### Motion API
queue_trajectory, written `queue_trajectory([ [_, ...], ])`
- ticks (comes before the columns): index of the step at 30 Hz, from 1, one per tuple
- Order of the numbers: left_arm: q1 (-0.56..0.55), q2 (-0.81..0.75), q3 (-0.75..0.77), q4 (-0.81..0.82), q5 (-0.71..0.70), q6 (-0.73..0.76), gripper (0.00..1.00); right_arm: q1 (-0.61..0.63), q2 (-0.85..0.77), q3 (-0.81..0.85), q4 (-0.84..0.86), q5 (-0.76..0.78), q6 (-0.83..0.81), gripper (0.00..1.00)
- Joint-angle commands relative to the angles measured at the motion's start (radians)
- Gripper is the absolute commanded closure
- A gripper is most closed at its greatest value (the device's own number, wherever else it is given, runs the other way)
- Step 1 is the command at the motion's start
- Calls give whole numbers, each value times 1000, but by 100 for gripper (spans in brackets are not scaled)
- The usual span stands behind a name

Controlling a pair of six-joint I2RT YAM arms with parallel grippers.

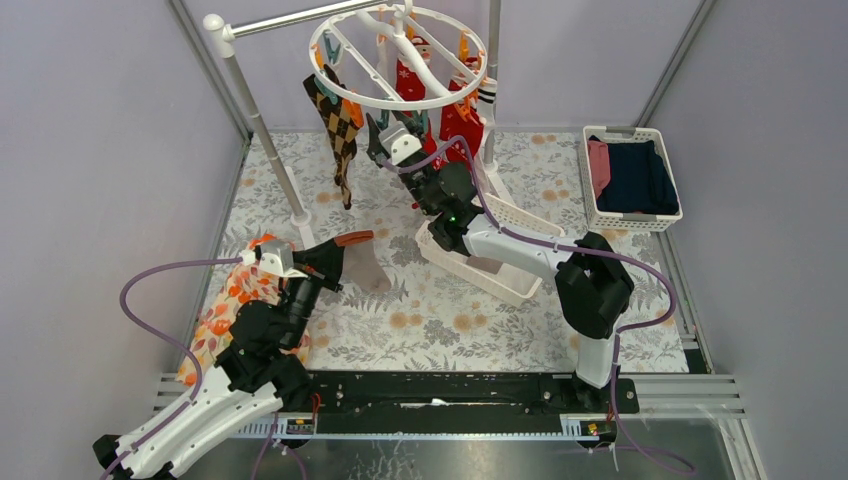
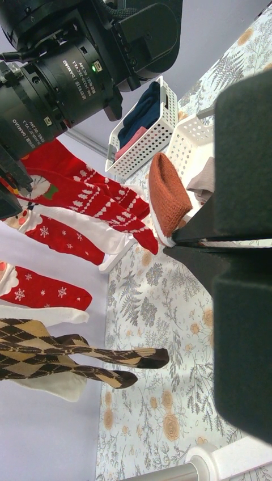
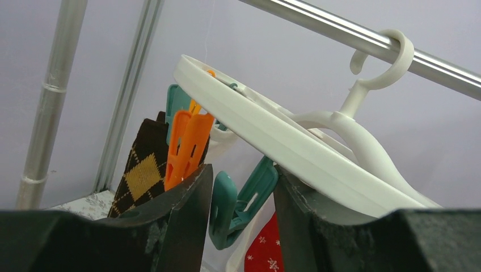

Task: Clip the socks to the hanger
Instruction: Open the clamp at the hanger.

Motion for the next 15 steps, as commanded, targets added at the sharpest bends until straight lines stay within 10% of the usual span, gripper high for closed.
queue_trajectory([
  [1, 6, -11, -5, -5, -10, 6, 100, -10, -20, 36, 43, -18, 21, 50],
  [15, 5, 2, 1, 1, -3, 6, 100, -10, -42, 16, 39, -13, 69, 66],
])
